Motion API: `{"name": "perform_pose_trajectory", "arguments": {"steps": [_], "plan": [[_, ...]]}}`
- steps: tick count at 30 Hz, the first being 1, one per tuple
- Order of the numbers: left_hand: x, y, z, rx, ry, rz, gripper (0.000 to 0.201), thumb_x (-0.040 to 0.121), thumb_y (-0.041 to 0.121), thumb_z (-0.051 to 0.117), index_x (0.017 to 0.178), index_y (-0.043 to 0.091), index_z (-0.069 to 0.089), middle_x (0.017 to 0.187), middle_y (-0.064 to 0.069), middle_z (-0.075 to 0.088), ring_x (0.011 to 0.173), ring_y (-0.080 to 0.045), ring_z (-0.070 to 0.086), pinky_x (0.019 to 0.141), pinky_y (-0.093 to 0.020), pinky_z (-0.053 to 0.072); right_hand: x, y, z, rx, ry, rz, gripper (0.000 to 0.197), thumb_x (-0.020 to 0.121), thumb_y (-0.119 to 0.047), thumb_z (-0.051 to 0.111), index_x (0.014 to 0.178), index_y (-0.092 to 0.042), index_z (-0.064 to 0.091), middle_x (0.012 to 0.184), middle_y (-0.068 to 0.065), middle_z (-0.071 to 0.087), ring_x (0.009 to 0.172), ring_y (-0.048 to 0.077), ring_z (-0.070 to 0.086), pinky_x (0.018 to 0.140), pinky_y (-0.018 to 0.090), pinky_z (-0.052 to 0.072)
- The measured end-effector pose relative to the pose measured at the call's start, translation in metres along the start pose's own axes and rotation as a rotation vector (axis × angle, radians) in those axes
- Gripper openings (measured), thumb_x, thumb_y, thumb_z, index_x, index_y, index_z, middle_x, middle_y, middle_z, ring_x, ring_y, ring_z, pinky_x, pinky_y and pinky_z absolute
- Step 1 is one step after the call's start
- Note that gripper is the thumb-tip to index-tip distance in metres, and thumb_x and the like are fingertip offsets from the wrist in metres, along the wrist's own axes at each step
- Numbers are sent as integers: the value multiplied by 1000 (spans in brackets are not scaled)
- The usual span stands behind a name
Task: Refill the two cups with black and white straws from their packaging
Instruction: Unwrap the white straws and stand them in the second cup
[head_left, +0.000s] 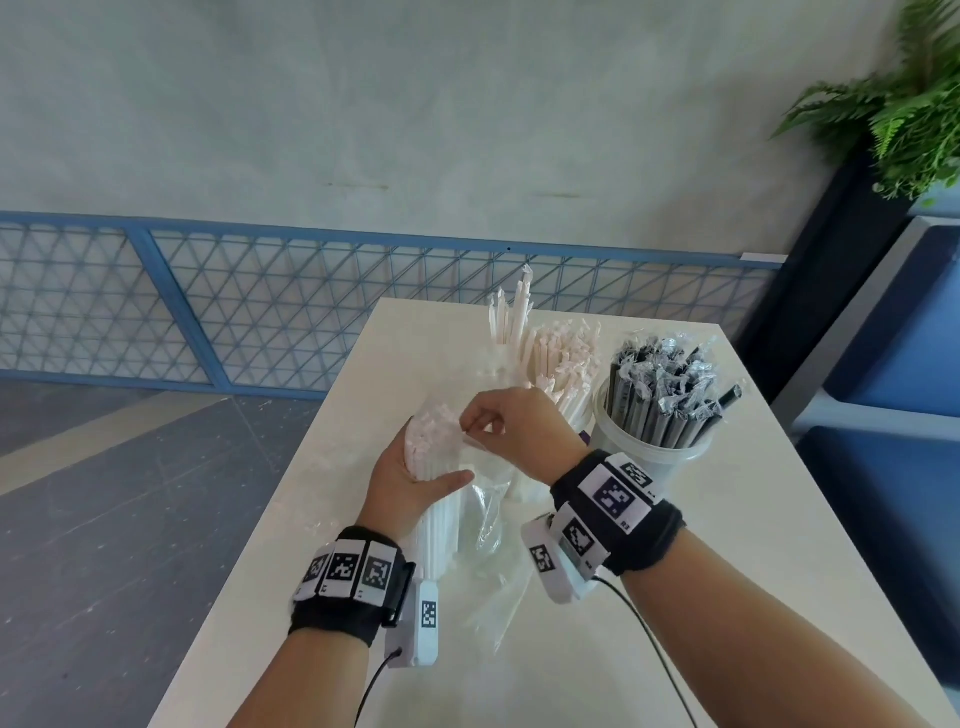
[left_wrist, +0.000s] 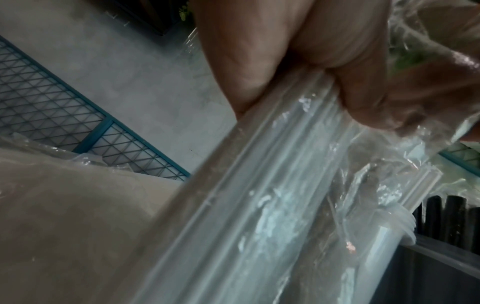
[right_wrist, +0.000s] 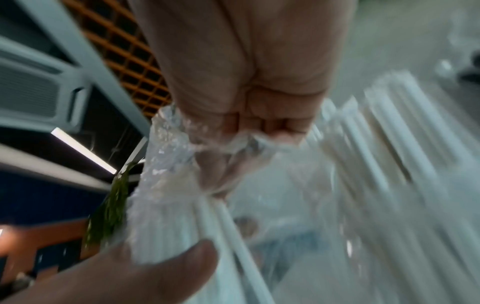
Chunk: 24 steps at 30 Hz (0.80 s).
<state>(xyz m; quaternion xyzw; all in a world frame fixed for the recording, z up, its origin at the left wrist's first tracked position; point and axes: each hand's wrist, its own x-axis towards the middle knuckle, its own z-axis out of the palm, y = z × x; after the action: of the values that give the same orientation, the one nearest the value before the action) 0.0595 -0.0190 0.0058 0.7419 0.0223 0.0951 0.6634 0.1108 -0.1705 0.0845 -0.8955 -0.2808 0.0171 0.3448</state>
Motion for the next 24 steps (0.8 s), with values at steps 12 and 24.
{"name": "perform_pose_trajectory", "arguments": {"steps": [12,24], "plan": [[8,0,9,-68,-160,82,128,44,-25,79,139,28,11,131,-5,48,106,-3,61,79,-14,50,-11,11,51,488,-65,131,61,69,-14,78,123,-19,49,102,-4,62,98,15,61,83,16,49],[8,0,15,134,-152,22,131,52,4,88,147,23,0,126,19,50,116,-5,56,89,-12,44,-5,6,53,845,66,365,23,74,-2,72,93,-10,63,90,7,68,89,20,66,79,28,55]]}}
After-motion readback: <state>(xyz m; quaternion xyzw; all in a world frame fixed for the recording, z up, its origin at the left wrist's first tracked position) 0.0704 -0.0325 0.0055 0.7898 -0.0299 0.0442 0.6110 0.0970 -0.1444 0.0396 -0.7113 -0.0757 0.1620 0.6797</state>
